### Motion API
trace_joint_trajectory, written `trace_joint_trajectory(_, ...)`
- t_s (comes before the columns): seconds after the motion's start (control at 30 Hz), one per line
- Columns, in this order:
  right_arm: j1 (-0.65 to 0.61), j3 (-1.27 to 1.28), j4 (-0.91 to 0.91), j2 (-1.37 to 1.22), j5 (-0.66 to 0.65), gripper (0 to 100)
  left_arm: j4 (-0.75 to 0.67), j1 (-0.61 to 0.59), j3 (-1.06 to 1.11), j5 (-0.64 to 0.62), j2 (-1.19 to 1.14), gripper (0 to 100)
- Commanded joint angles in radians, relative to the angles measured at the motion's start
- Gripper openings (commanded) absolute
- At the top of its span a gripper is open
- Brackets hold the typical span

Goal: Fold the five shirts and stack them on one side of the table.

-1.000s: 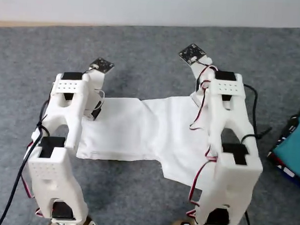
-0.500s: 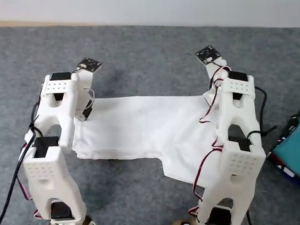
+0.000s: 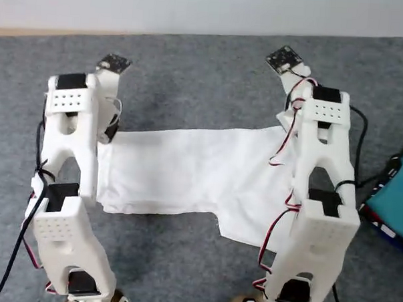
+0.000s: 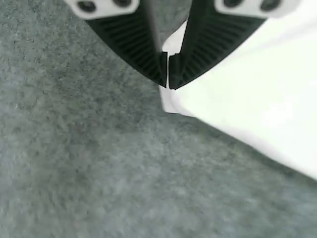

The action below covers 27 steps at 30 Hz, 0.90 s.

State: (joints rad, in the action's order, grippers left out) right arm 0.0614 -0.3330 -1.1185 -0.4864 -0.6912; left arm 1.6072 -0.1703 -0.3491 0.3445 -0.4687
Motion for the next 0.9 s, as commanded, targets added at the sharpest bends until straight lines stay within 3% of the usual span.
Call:
trace_joint_trajectory(0.0,-0.031,-0.051,-0.050,0.108,-0.005,1.0,0.083,0.002,-0.128,-0.009,0.014,1)
trace_joint_trajectory(0.2,-0.045,-0.051,-0.136,0.193,0.000,1.0,0.146,0.000,-0.240,-0.021,0.025,1)
trace_joint_trajectory(0.4,-0.036,-0.051,-0.248,0.364,0.160,1.0,0.146,0.055,-0.228,-0.049,0.121,1)
trace_joint_trajectory(0.67,-0.036,-0.051,-0.380,0.651,0.304,1.0,0.144,0.269,-0.131,-0.110,0.199,1)
trace_joint_trajectory(0.87,-0.036,-0.049,-0.410,0.878,0.333,1.0,0.100,0.457,-0.059,-0.112,0.198,3)
